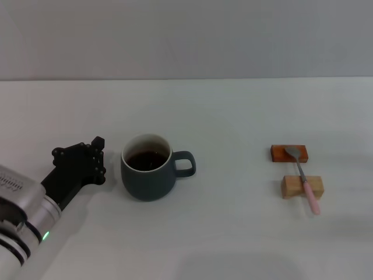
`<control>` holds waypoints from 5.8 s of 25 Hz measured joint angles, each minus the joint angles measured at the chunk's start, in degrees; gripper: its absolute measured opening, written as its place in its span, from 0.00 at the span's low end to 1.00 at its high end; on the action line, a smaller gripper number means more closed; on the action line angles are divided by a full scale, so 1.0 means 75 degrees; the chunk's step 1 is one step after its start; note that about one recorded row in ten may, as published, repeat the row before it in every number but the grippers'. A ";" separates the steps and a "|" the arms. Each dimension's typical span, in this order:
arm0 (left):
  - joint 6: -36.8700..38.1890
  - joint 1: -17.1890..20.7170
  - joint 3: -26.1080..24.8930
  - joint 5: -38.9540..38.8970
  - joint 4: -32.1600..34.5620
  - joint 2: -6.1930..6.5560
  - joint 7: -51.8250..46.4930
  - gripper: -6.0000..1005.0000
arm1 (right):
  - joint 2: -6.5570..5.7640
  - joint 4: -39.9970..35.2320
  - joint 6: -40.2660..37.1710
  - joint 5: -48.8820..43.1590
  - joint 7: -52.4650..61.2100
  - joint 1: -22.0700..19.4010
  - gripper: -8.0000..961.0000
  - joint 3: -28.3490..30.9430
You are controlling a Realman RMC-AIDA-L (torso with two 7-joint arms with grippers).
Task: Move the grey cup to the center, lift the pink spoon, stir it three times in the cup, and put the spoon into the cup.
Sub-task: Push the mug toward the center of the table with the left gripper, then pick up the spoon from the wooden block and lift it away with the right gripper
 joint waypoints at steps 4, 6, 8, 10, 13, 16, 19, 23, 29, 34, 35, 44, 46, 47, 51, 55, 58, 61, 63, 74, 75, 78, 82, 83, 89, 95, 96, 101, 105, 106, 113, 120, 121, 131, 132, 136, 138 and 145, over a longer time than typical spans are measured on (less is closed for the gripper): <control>-0.0193 -0.0354 -0.0007 0.0052 -0.0263 0.0004 0.0024 0.00 | 0.0000 0.0050 -0.0001 0.0002 0.0012 -0.0088 0.56 0.0000; -0.0284 -0.0451 0.0034 0.0097 -0.0290 0.0004 0.0090 0.00 | -0.0001 0.0080 -0.0001 0.0010 0.0014 -0.0125 0.56 -0.0001; -0.0310 -0.0479 0.0069 0.0107 -0.0292 0.0003 0.0193 0.00 | -0.0001 0.0113 -0.0001 0.0014 0.0014 -0.0155 0.56 0.0000; -0.0314 -0.0487 0.0090 0.0107 -0.0290 0.0002 0.0241 0.00 | -0.0001 0.0127 -0.0001 0.0031 0.0032 -0.0160 0.56 0.0000; -0.0315 -0.0484 0.0242 0.0134 -0.0240 -0.0003 0.0301 0.00 | -0.0001 0.0127 -0.0001 0.0042 0.0035 -0.0155 0.56 0.0000; -0.0316 -0.0478 0.0321 0.0139 -0.0220 -0.0004 0.0301 0.00 | -0.0001 0.0127 -0.0001 0.0043 0.0034 -0.0132 0.56 0.0000; -0.0316 -0.0434 0.0679 0.0142 -0.0056 -0.0007 0.0301 0.00 | -0.0001 0.0127 0.0000 0.0042 0.0034 -0.0096 0.56 0.0000; -0.0325 -0.0345 0.0947 0.0142 0.0226 -0.0008 0.0296 0.00 | -0.0004 0.0127 0.0009 0.0019 0.0034 -0.0055 0.56 0.0000; -0.0334 -0.0177 0.1123 0.0138 0.0558 -0.0007 0.0243 0.00 | -0.0015 0.0127 0.0021 0.0020 0.0027 -0.0008 0.56 -0.0123; -0.0344 0.0002 0.1371 0.0075 0.0850 -0.0007 0.0228 0.00 | -0.0024 0.0127 0.0021 0.0040 0.0016 0.0003 0.56 -0.0181; -0.0345 0.0070 0.1479 0.0060 0.0952 -0.0007 0.0219 0.00 | -0.0025 0.0130 0.0021 0.0037 0.0013 0.0003 0.56 -0.0183; -0.0352 0.0225 0.1638 -0.0029 0.1142 -0.0008 0.0132 0.00 | -0.0025 0.0139 0.0018 0.0010 0.0007 -0.0016 0.56 -0.0207; -0.0351 0.0226 0.1589 -0.0123 0.1133 -0.0009 0.0157 0.00 | -0.0023 0.0139 0.0040 0.0004 0.0000 -0.0019 0.56 -0.0271; -0.0351 0.0226 0.1589 -0.0123 0.1133 -0.0009 0.0157 0.00 | -0.0022 0.0139 0.0059 0.0002 -0.0006 -0.0022 0.56 -0.0324; -0.0276 0.0165 0.0540 -0.0697 0.1068 0.0026 0.0379 0.00 | -0.0015 0.0140 0.0081 0.0004 -0.0072 -0.0075 0.56 -0.0624; 0.0024 0.0152 -0.0874 -0.0714 0.1053 0.0083 0.0329 0.00 | 0.0021 0.0329 0.0081 0.0035 -0.0267 -0.0275 0.56 -0.0989; 0.0200 0.0155 -0.1719 -0.0715 0.1034 0.0113 0.0326 0.00 | 0.0034 0.0733 0.0083 0.0054 -0.0308 -0.0663 0.56 -0.1445; 0.0332 0.0192 -0.2364 -0.0687 0.1026 0.0137 0.0321 0.00 | 0.0040 0.1004 0.0086 0.0182 -0.0310 -0.0936 0.56 -0.1719; 0.0389 0.0202 -0.2533 -0.0665 0.1019 0.0150 0.0356 0.00 | 0.0043 0.1298 0.0087 0.0482 -0.0369 -0.1218 0.56 -0.2078; 0.0380 -0.0180 -0.2637 -0.0588 0.0463 0.0208 0.0417 0.00 | -0.0012 0.2619 -0.0202 0.4137 -0.3599 -0.2031 0.56 -0.5266; 0.0378 -0.0210 -0.2638 -0.0588 0.0422 0.0210 0.0420 0.00 | -0.0015 0.2639 -0.0189 0.4233 -0.3628 -0.2032 0.56 -0.5427; 0.0376 -0.0265 -0.2640 -0.0588 0.0347 0.0215 0.0423 0.00 | -0.0025 0.2688 -0.0119 0.4383 -0.3624 -0.2035 0.56 -0.5874; 0.0376 -0.0305 -0.2644 -0.0590 0.0298 0.0225 0.0426 0.00 | -0.0055 0.2889 -0.0077 0.4751 -0.3639 -0.2041 0.56 -0.6622; 0.0376 -0.0305 -0.2644 -0.0590 0.0298 0.0225 0.0426 0.00 | -0.0059 0.2905 -0.0061 0.4780 -0.3640 -0.2048 0.56 -0.6727; 0.0381 -0.0334 -0.2649 -0.0595 0.0249 0.0229 0.0429 0.00 | -0.0065 0.2970 0.0029 0.5051 -0.3644 -0.2081 0.56 -0.7190; 0.0412 -0.0332 -0.2667 -0.0598 0.0245 0.0241 0.0430 0.00 | -0.0067 0.2922 0.0113 0.5115 -0.3630 -0.2104 0.56 -0.7491; 0.0414 -0.0331 -0.2675 -0.0598 0.0245 0.0246 0.0430 0.00 | -0.0067 0.2913 0.0117 0.5149 -0.3616 -0.2106 0.56 -0.7533; 0.0417 -0.0330 -0.2757 -0.0595 0.0251 0.0253 0.0430 0.00 | -0.0070 0.2874 0.0171 0.5324 -0.3600 -0.2104 0.56 -0.7680; 0.0420 -0.0336 -0.2773 -0.0589 0.0265 0.0271 0.0430 0.00 | -0.0072 0.2867 0.0304 0.5336 -0.3597 -0.2128 0.56 -0.7714; 0.0421 -0.0340 -0.2776 -0.0588 0.0271 0.0274 0.0430 0.00 | -0.0075 0.2864 0.0337 0.5337 -0.3596 -0.2131 0.56 -0.7725; 0.0424 -0.0328 -0.2778 -0.0585 0.0280 0.0295 0.0439 0.00 | -0.0085 0.2784 0.0541 0.5506 -0.3593 -0.2094 0.56 -0.7816; 0.0424 -0.0319 -0.2775 -0.0531 0.0280 0.0299 0.0441 0.00 | -0.0083 0.2711 0.0816 0.5724 -0.3570 -0.1972 0.56 -0.7911; 0.0424 -0.0319 -0.2775 -0.0523 0.0281 0.0299 0.0441 0.00 | -0.0083 0.2711 0.0816 0.5724 -0.3570 -0.1972 0.56 -0.7911; 0.0423 -0.0337 -0.2775 -0.0504 0.0263 0.0318 0.0441 0.00 | -0.0083 0.2691 0.1107 0.5789 -0.3458 -0.1902 0.56 -0.7903; 0.0423 -0.0337 -0.2775 -0.0504 0.0263 0.0318 0.0441 0.00 | -0.0083 0.2675 0.1159 0.5887 -0.3438 -0.1859 0.56 -0.7903; 0.0423 -0.0348 -0.2775 -0.0499 0.0257 0.0321 0.0441 0.00 | -0.0084 0.2616 0.1179 0.5916 -0.3413 -0.1810 0.56 -0.7909; 0.0423 -0.0348 -0.2775 -0.0499 0.0257 0.0321 0.0441 0.00 | -0.0083 0.2592 0.1179 0.5916 -0.3411 -0.1793 0.56 -0.7910; 0.0420 -0.0378 -0.2775 -0.0491 0.0256 0.0321 0.0442 0.00 | -0.0083 0.2581 0.1187 0.5916 -0.3405 -0.1746 0.56 -0.7910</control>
